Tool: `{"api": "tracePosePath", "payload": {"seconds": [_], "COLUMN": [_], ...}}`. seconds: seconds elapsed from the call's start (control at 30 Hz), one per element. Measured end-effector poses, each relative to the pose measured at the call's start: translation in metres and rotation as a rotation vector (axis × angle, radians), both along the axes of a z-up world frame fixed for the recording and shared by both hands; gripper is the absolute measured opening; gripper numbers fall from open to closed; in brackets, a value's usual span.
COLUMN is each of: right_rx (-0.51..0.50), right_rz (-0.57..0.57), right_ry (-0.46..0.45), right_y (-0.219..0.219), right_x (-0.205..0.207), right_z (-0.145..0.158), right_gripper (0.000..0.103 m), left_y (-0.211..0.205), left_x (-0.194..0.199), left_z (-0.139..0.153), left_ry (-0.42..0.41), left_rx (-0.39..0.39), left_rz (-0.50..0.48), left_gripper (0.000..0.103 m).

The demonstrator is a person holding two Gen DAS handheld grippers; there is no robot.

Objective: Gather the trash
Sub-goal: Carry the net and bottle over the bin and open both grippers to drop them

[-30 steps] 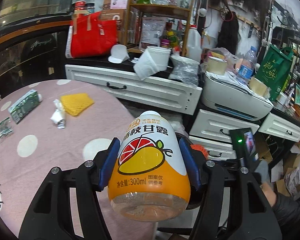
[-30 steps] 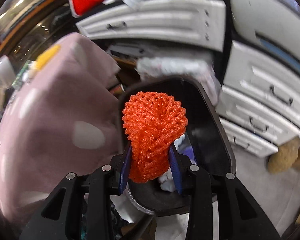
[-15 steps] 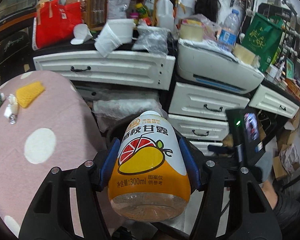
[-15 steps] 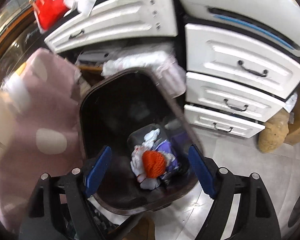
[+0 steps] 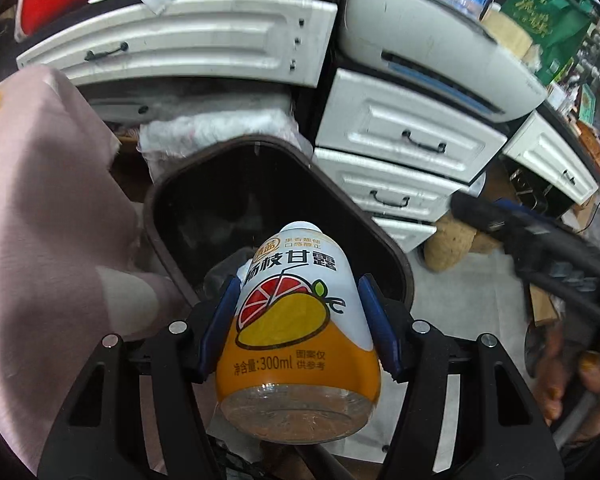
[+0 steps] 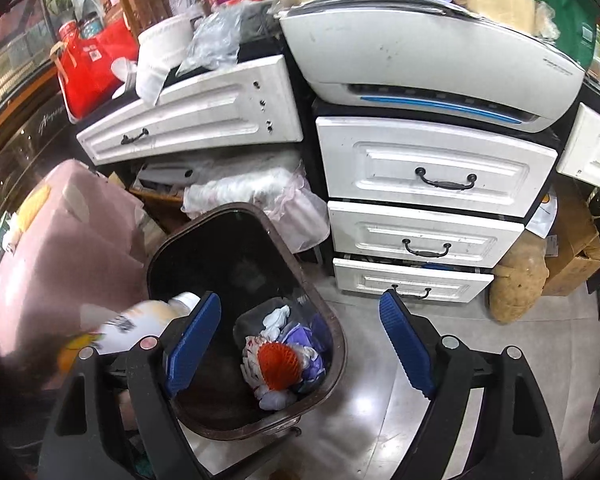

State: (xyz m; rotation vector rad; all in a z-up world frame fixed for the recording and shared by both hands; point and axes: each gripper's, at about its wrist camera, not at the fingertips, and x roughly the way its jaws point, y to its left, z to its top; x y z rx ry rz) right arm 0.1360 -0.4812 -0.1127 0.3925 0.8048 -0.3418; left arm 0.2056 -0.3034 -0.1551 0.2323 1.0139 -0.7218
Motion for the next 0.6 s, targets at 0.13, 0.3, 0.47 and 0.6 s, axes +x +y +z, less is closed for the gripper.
{"api": "tracePosePath", "payload": {"seconds": [0.13,0.3,0.47,0.6], "right_rx": [0.003,0.010,0.012,0.007], "right_rz": [-0.006,-0.006,0.000,0.003], "right_ry": [-0.013,-0.024,-0.035,-0.038], "right_y": [-0.003,-0.004,0.000,0.002], "right_x": [-0.005,-0.007,-0.008,-0.008], "right_z": [0.003,0.004,0.007,0.010], "right_gripper": [0.080,0.080,0.080,0.081], "left_y": [-0.015,-0.027,-0.036,-0.040], "left_x": [0.001,0.004,0.007,0.006], "left_z": [-0.017,-0.035,-0.047,-0.054], "left_ry": [0.011,0.028,0.033,0.043], "left_rx": [0.046,0.091,0.132,0.158], "left_rz": [-0.013,-0.019,-0.036,-0.038], "left_gripper": [0.061,0.061,0.061,0.063]}}
